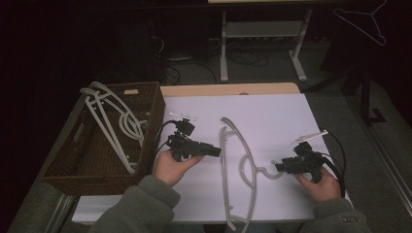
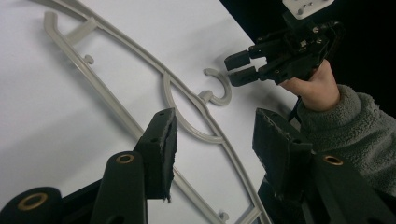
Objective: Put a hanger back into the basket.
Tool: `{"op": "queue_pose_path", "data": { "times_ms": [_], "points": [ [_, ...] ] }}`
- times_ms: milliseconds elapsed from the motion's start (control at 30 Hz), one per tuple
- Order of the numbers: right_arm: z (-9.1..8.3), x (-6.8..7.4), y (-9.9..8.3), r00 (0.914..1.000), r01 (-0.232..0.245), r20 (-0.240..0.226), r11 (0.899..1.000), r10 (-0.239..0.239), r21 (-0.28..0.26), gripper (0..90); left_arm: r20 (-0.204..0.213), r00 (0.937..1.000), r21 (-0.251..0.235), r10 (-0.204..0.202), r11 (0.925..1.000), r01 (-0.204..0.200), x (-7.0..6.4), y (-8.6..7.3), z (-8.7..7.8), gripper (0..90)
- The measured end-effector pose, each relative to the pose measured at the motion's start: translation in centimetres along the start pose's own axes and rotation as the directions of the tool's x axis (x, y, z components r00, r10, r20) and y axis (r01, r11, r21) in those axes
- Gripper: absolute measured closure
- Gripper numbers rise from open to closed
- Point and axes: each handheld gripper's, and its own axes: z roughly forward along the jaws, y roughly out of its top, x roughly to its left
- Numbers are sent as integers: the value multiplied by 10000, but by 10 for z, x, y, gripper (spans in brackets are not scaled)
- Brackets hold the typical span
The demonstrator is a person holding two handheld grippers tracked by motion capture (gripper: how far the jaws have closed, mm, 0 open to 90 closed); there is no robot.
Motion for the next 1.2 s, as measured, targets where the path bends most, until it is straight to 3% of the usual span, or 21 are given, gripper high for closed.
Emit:
{"op": "queue_pose_path", "data": {
  "times_ms": [233,333,700,767,867,900,933,1000,1067,1200],
  "points": [
    [10,0,2,9996,136,250,9986,-149,516,655,17,9999,318,-115,9994,115,4,-8,20,494],
    [14,2,2,9979,276,564,9972,-316,697,688,-31,9998,453,-194,9988,195,7,-12,29,494],
    [16,8,3,9917,449,1174,9970,-521,638,763,157,9988,1179,-461,9921,439,10,-22,81,491],
    [16,8,3,9923,400,1144,9971,-472,641,765,166,9966,1270,-807,9888,779,12,-24,90,491],
    [15,7,3,9928,362,1121,9973,-432,639,773,-46,9949,1292,-1003,9866,1001,16,-27,99,491],
    [14,7,2,9929,356,1116,9978,-416,553,877,-149,9944,1326,-1043,9856,1053,17,-27,101,491],
    [9,7,2,9931,490,1056,9985,-516,263,895,-220,9934,1271,-1126,9853,1145,18,-27,103,491],
    [5,6,3,9969,266,730,9993,-285,257,894,-303,9911,1254,-1294,9833,1322,20,-27,108,491],
    [9,6,1,9961,379,766,9969,-432,694,891,-318,9897,1261,-1398,9817,1427,22,-28,112,491],
    [3,1,-1,9984,-66,561,9992,44,389,749,-376,9889,1296,-1440,9805,1477,20,-29,119,523]
  ]
}}
